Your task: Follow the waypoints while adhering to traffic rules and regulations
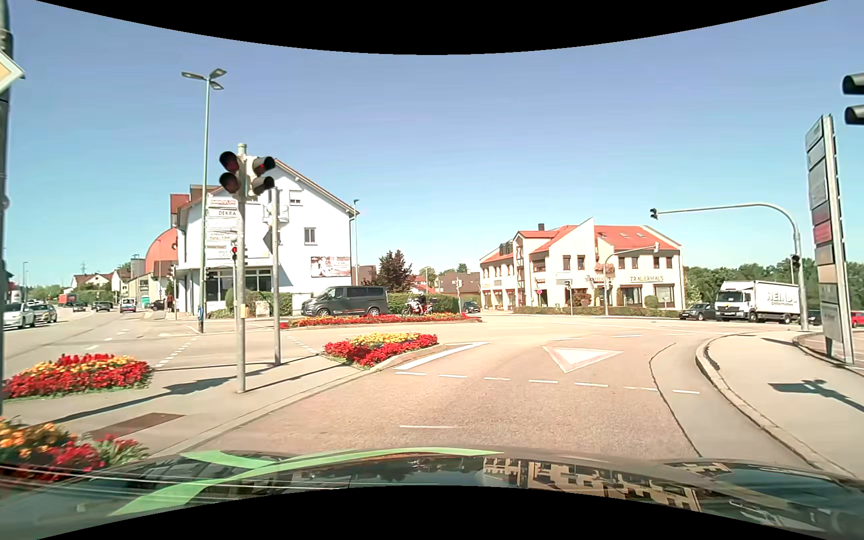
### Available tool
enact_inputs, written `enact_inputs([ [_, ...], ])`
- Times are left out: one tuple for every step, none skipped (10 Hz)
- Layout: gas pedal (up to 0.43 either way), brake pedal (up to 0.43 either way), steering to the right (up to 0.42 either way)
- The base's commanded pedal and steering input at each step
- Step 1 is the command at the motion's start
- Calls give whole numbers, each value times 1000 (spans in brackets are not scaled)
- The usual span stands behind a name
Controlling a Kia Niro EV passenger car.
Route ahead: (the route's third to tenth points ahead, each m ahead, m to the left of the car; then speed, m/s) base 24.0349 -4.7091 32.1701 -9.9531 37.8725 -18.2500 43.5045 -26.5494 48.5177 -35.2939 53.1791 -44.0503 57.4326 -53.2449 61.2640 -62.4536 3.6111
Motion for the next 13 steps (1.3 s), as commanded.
enact_inputs([
  [87, 0, 181],
  [87, 0, 181],
  [87, 0, 181],
  [87, 0, 180],
  [98, 0, 181],
  [110, 0, 181],
  [110, 0, 179],
  [118, 0, 178],
  [118, 0, 170],
  [118, 0, 159],
  [118, 0, 149],
  [130, 0, 141],
  [150, 0, 136],
])
